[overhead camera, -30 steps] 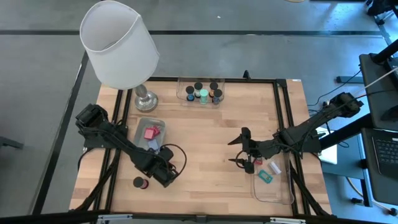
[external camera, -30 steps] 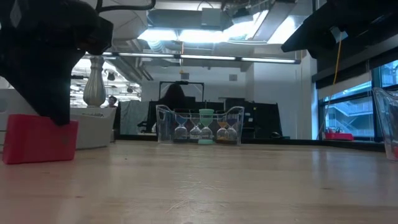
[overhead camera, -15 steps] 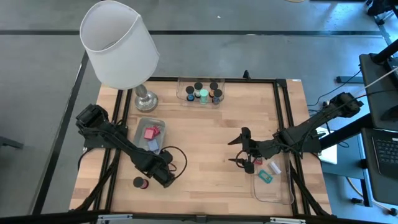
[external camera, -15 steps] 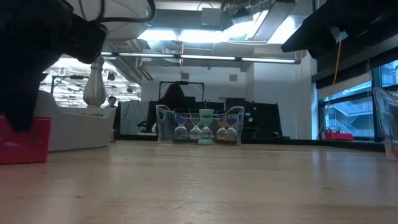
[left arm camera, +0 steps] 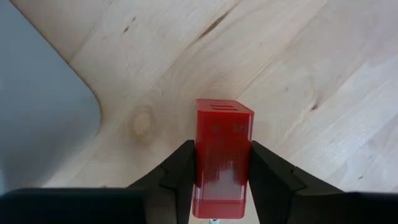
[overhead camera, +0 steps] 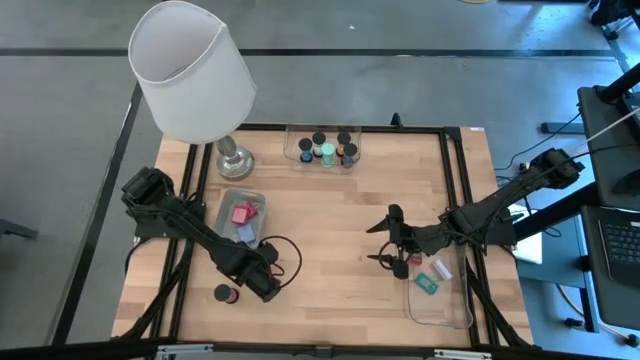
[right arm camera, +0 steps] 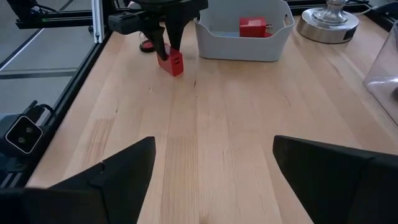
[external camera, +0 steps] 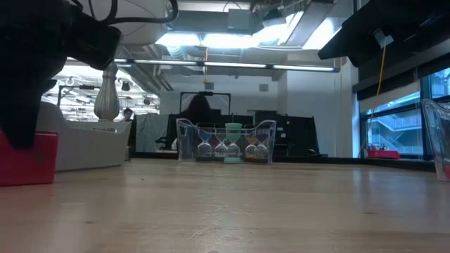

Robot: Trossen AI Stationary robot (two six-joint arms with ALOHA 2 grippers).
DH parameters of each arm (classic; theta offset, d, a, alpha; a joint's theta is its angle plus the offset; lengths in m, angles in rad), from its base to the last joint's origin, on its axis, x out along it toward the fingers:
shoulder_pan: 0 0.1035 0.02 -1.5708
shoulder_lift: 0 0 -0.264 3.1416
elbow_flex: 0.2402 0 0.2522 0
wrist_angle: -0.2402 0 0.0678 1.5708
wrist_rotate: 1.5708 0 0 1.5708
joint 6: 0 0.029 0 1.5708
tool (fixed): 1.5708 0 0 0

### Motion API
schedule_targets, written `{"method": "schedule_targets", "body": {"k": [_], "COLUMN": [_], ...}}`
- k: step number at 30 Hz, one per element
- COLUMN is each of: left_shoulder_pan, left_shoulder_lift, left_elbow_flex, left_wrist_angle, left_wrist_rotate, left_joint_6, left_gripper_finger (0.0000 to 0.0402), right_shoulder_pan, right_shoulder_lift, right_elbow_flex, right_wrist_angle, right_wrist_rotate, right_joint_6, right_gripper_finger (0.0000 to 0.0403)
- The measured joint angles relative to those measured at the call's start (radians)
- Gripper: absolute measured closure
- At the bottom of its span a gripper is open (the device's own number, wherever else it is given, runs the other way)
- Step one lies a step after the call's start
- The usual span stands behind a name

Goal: Pick & Place Office items
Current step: Put the red charger adapter into the gray bin

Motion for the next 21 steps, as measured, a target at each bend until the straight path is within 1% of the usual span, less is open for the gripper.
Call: {"method": "schedule_targets", "body": {"k": [6, 10, 13, 16, 18, 21], "left_shoulder_pan": [0.0, 0.0, 0.0, 0.0, 0.001, 0.001], "left_shoulder_lift": [-0.034, -0.087, -0.128, -0.168, -0.195, -0.232], "left_elbow_flex": [0.019, 0.076, 0.133, 0.179, 0.195, 0.198], "left_wrist_angle": [-0.005, -0.029, -0.106, -0.234, -0.332, -0.47], "left_wrist_rotate": [-0.007, -0.088, -0.177, -0.267, -0.313, -0.348], "left_joint_6": [0.022, 0.083, 0.113, 0.133, 0.122, 0.069], "left_gripper_finger": [0.0285, 0.0276, 0.0275, 0.0276, 0.0275, 0.0274], "right_shoulder_pan": [0.0, 0.0, 0.0, 0.0, 0.0, 0.0], "right_shoulder_lift": [0.0, 0.0, 0.0, 0.0, 0.0, 0.0], "right_elbow_flex": [0.0, 0.0, 0.0, 0.0, 0.0, 0.0], "right_wrist_angle": [0.0, 0.0, 0.0, 0.0, -0.001, -0.001], "right_wrist_rotate": [0.0, 0.0, 0.0, 0.0, 0.0, -0.001], "right_joint_6": [0.0, 0.0, 0.0, 0.001, 0.009, 0.02], "right_gripper_finger": [0.0076, 0.0076, 0.0076, 0.0076, 0.0076, 0.0076]}}
